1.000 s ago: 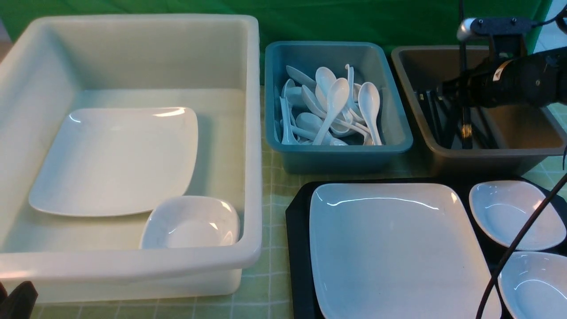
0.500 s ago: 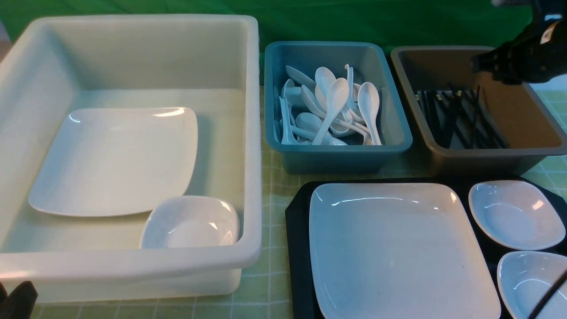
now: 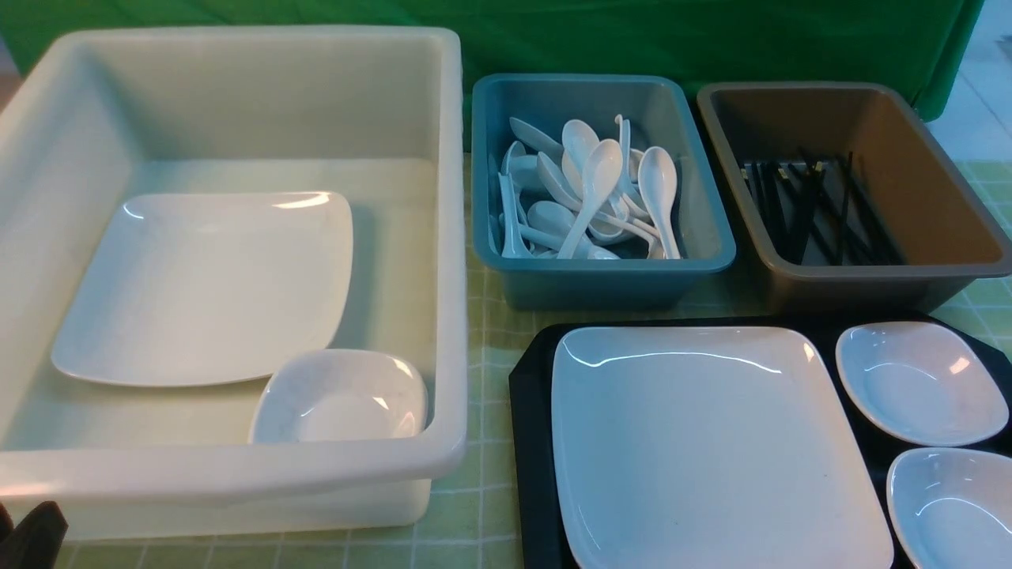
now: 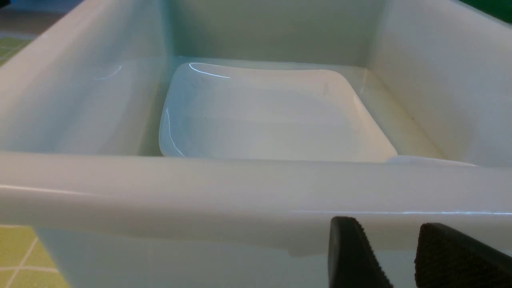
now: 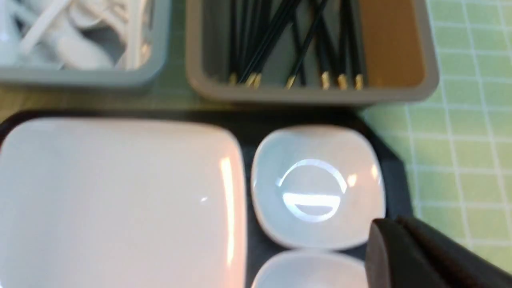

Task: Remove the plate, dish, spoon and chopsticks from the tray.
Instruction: Use the left arm to grab a plate from the dinner plate

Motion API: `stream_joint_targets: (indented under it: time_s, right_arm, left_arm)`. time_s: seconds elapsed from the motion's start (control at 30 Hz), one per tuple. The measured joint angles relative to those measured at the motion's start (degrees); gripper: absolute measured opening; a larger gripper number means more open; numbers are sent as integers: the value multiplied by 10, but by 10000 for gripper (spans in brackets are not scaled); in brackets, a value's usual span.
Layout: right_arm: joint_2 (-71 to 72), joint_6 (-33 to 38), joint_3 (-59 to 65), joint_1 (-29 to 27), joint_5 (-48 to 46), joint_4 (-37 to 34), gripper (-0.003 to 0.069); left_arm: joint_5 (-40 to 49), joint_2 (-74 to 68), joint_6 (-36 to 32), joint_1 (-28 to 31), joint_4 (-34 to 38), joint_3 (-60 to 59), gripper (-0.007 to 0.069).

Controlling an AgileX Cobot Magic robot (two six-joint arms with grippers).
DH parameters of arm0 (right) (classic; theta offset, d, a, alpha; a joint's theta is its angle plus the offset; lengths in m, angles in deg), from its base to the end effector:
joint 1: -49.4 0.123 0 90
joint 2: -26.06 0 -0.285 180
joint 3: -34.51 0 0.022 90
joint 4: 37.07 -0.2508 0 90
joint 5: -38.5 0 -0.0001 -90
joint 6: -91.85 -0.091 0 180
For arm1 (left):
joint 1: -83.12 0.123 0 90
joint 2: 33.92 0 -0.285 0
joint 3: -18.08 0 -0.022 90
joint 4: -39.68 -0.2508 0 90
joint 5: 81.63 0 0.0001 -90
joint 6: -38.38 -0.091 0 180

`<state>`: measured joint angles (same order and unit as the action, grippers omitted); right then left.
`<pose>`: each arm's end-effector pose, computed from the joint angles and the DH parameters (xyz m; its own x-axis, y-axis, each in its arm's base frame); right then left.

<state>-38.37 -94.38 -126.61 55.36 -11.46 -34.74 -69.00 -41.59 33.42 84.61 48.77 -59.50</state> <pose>0.1890 0.0169 0.3688 -0.6858 0.0113 -0.7277 -0.0248 0.9989 0.0388 0.0558 -0.0017 0.1914 -0.1346 -0.0717 -0.9883 -0.0010 0.9974 -0.0723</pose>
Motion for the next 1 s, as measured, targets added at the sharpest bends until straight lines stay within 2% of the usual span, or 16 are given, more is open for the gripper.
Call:
stream_joint_targets:
  time_s: [0.07, 0.1, 0.37, 0.53, 1.0]
  right_arm:
    - [38, 8, 30, 0, 4, -8, 0]
    - [100, 32, 77, 0, 20, -15, 0]
    - [337, 160, 216, 0, 105, -59, 0]
    - [452, 179, 275, 0, 134, -65, 0]
    - [485, 178, 306, 0, 141, -71, 27]
  left_arm:
    - [0, 0, 0, 0, 0, 0, 224]
    - [0, 0, 0, 0, 0, 0, 224]
    - [0, 0, 1, 0, 0, 0, 224]
    - [0, 0, 1, 0, 0, 0, 224]
    - [0, 0, 1, 0, 0, 0, 224]
